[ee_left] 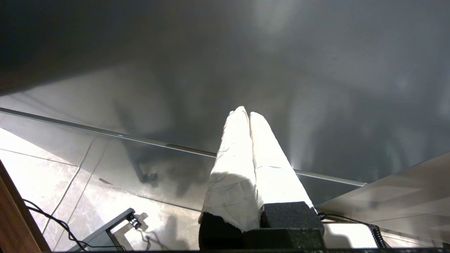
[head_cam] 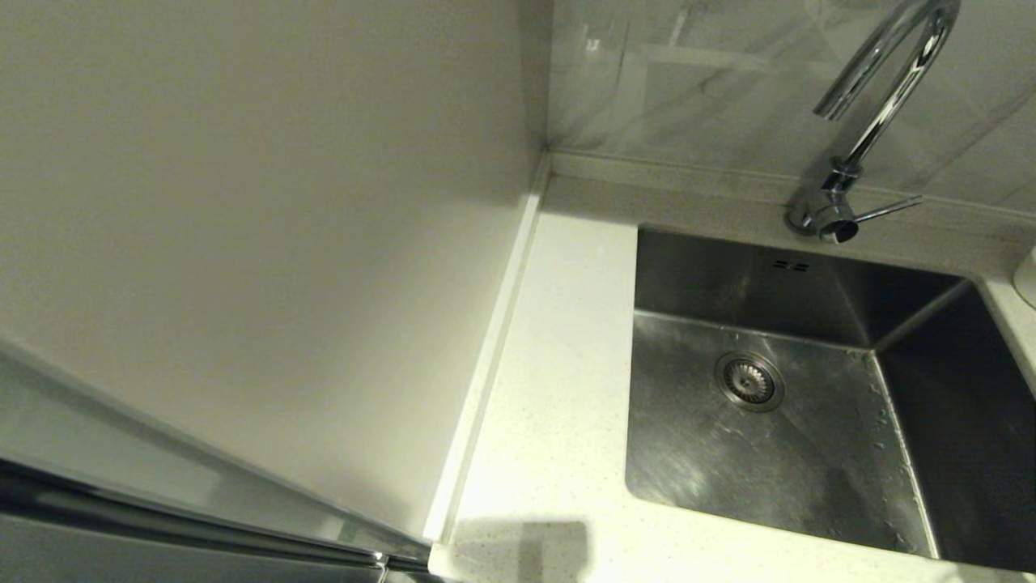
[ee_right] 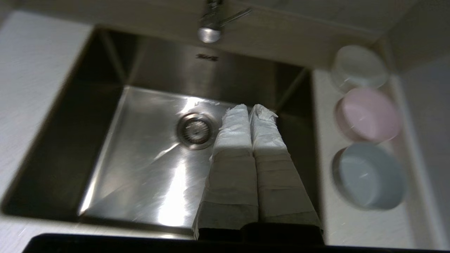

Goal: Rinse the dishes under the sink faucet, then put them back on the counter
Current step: Put a bowl into the sink

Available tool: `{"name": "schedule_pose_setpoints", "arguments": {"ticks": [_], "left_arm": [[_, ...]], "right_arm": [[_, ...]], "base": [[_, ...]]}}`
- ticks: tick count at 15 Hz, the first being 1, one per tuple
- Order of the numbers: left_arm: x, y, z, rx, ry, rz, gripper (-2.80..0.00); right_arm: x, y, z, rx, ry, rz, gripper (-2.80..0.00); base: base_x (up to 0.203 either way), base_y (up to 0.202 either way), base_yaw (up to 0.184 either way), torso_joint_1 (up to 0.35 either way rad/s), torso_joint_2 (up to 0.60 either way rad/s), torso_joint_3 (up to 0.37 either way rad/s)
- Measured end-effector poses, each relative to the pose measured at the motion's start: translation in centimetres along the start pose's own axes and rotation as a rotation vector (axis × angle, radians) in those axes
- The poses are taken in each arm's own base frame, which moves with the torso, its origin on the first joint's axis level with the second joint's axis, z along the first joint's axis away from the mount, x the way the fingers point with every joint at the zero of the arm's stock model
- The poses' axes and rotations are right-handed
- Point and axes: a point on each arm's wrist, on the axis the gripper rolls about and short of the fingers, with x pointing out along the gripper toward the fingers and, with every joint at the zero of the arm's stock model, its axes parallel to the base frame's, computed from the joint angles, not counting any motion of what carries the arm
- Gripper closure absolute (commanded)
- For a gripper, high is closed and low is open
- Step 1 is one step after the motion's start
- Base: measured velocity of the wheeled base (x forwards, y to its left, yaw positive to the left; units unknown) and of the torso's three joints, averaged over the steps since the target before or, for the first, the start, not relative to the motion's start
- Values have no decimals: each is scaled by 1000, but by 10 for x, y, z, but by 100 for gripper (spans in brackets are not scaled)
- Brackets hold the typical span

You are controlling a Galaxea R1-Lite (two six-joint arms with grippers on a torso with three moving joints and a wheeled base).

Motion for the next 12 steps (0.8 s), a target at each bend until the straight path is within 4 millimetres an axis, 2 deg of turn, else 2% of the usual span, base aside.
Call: {"name": "schedule_pose_setpoints", "arguments": {"ticks": [2, 4, 7, 12], "left_arm": [[0, 0, 0, 1, 0, -1, 0], [0, 0, 0, 0, 0, -1, 0], [0, 0, 0, 0, 0, 0, 0], [0, 0, 0, 0, 0, 0, 0]], "right_arm": [[32, -3, 36, -67, 64, -71, 0], [51, -10, 54, -120, 187, -135, 0], [70, -23, 56, -173, 436, -192, 0], [94, -45, 76, -155, 563, -208, 0]], "base": [[0, 0, 0, 0, 0, 0], [0, 0, 0, 0, 0, 0], [0, 0, 0, 0, 0, 0], [0, 0, 0, 0, 0, 0]]}}
